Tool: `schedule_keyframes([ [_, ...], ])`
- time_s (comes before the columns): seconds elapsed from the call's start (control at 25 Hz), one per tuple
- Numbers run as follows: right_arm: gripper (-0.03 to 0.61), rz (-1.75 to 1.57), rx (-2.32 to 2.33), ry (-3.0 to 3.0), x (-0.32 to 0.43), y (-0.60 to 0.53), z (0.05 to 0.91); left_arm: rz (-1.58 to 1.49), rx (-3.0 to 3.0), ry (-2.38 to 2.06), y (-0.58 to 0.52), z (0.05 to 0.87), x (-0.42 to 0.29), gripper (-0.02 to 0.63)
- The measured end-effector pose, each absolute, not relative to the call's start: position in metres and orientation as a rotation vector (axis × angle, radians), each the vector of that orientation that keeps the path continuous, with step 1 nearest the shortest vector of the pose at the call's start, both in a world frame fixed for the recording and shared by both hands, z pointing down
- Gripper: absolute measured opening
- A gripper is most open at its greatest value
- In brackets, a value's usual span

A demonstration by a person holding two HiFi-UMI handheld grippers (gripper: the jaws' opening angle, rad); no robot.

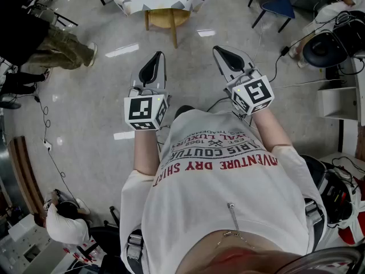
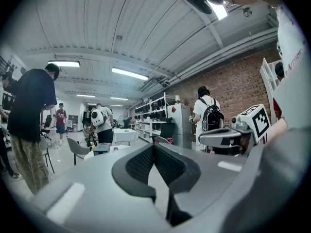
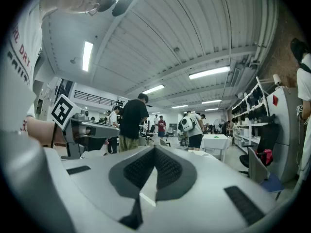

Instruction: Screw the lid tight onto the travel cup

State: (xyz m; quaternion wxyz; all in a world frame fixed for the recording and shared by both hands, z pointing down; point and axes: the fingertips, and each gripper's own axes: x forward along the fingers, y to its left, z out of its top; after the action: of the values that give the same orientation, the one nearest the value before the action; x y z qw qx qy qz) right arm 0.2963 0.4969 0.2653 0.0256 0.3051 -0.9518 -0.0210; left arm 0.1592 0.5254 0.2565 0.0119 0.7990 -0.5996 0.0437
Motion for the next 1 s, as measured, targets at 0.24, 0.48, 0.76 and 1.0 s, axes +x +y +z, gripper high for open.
schedule_keyframes([
  [0.24,0.009,-0.051,0.931,-2.950,0.289,0.489,0.267,0.129,2.488,-1.866,0.516,0.258,0.154,0.012],
  [0.48,0.009,-0.029,0.922,-2.958,0.285,0.482,0.269,0.121,2.473,-1.860,0.508,0.262,0.150,0.012],
  [0.76,0.009,0.047,0.929,-2.949,0.287,0.467,0.280,0.132,2.446,-1.815,0.498,0.277,0.149,0.012],
  [1.0,0.279,0.065,0.935,-2.988,0.286,0.442,0.279,0.046,2.417,-1.832,0.480,0.278,0.139,0.357],
])
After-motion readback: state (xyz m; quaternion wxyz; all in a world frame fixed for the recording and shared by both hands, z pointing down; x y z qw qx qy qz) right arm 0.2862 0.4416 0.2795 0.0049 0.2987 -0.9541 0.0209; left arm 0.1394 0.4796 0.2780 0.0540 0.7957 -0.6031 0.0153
